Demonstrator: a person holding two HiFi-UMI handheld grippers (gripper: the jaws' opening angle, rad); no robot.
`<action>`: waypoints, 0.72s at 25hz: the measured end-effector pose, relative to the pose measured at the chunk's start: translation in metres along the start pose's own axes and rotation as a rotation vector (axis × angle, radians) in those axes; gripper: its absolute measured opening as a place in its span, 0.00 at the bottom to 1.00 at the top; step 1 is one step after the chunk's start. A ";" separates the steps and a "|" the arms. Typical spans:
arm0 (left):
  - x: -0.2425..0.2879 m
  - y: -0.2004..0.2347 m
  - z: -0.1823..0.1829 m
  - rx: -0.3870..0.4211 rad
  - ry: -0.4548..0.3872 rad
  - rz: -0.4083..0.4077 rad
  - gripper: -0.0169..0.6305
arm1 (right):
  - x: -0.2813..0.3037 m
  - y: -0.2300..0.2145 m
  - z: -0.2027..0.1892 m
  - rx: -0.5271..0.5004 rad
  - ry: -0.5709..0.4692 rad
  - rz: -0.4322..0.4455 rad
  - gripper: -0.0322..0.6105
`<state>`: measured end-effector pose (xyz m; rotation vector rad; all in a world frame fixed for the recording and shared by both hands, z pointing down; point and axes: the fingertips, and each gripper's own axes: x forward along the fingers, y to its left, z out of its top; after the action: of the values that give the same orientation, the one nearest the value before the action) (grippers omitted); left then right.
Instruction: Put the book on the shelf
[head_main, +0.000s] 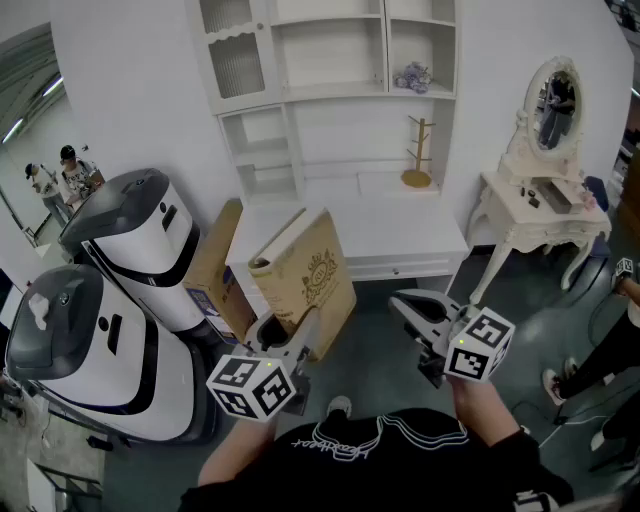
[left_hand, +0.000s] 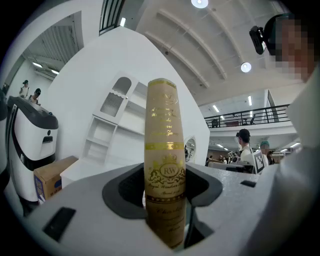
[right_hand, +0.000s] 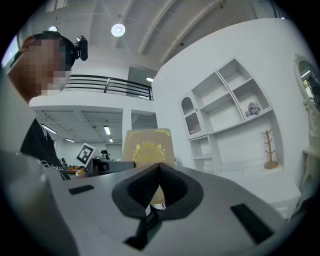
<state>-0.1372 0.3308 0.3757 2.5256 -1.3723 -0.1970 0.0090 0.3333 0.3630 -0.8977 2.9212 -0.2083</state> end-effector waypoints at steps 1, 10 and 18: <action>0.000 0.000 0.001 -0.002 0.000 -0.001 0.33 | 0.001 0.001 0.001 0.000 0.000 0.001 0.06; -0.002 -0.009 0.000 -0.001 0.007 -0.013 0.33 | -0.007 0.004 -0.001 0.004 0.003 -0.005 0.06; 0.003 0.003 0.002 0.017 0.007 -0.018 0.33 | 0.002 0.003 0.000 -0.030 -0.020 -0.009 0.06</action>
<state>-0.1381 0.3268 0.3750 2.5512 -1.3548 -0.1807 0.0056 0.3345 0.3620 -0.9115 2.9102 -0.1563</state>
